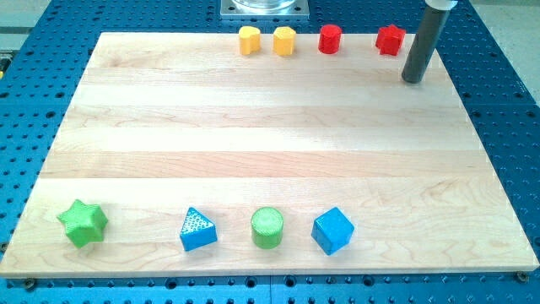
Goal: Slide the arm to the top right side of the board
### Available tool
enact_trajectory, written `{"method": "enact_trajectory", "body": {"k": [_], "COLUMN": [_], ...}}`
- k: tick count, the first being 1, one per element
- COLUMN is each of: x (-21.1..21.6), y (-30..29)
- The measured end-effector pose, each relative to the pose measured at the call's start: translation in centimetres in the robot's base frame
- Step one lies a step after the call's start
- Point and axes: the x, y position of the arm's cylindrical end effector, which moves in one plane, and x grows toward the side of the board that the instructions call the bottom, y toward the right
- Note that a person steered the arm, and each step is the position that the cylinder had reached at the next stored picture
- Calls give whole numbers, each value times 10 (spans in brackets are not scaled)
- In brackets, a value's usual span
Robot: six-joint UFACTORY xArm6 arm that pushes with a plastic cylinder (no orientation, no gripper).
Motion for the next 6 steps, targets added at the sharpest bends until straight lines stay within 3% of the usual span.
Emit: {"method": "enact_trajectory", "body": {"k": [1,2,3,6], "x": [37,44,20,10], "y": [-12,-11,33,22]}}
